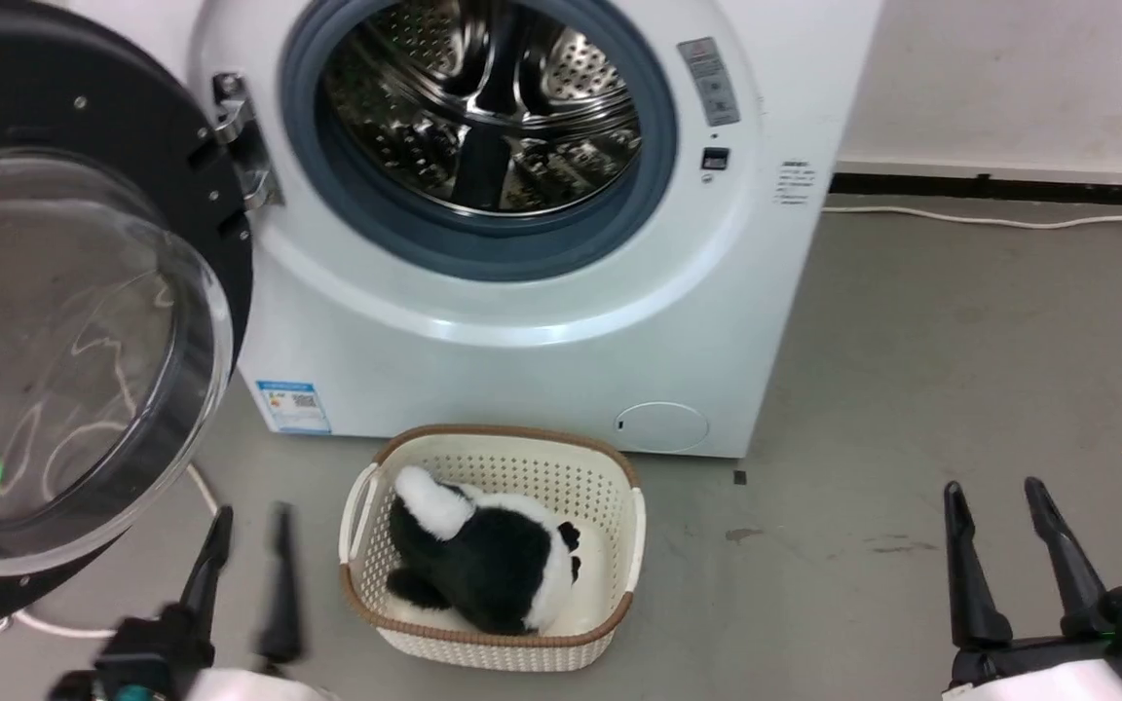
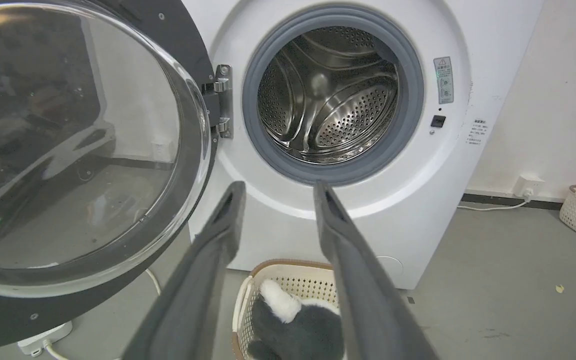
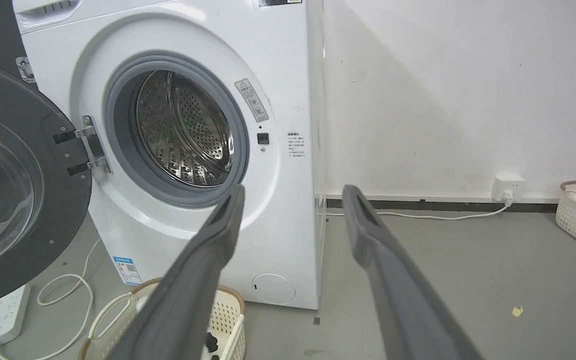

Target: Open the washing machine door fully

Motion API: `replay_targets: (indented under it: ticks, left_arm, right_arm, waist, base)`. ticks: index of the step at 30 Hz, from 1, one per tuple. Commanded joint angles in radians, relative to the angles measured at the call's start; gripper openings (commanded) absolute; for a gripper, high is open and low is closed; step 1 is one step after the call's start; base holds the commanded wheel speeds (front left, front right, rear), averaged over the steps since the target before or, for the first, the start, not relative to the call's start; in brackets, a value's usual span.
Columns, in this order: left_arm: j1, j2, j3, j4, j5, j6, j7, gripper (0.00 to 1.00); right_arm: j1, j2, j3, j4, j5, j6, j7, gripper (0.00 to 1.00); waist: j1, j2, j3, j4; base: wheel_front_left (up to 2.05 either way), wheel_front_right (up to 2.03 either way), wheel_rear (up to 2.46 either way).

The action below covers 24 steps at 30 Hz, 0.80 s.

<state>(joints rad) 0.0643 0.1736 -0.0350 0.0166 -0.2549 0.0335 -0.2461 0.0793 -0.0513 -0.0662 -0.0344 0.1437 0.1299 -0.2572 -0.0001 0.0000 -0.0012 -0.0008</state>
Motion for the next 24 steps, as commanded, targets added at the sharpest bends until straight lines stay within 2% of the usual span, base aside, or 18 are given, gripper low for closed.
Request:
replay_targets:
  ticks: [1,7,24]
  left_arm:
    - [0.019,-0.004,-0.010,-0.006,0.011,0.005,-0.005,1.00]
    - [0.048,-0.016,-0.054,0.000,0.049,0.016,-0.008,1.00]
    - [0.042,-0.012,-0.072,0.023,0.069,0.036,-0.012,1.00]
  right_arm:
    - [0.013,0.001,0.002,-0.003,0.007,0.001,-0.004,1.00]
    - [0.026,0.001,0.011,0.011,0.013,0.001,-0.004,1.00]
    - [0.026,0.001,0.038,0.043,0.002,0.001,-0.004,1.00]
  waist:
    - [0.0001,0.0000,-0.006,-0.008]
    - [0.0001,0.0000,-0.012,-0.014]
    - [0.0001,0.0000,-0.011,-0.011]
  base:
    - [0.00,0.00,0.00]
    - [0.00,0.00,0.00]
    - [0.00,0.00,0.00]
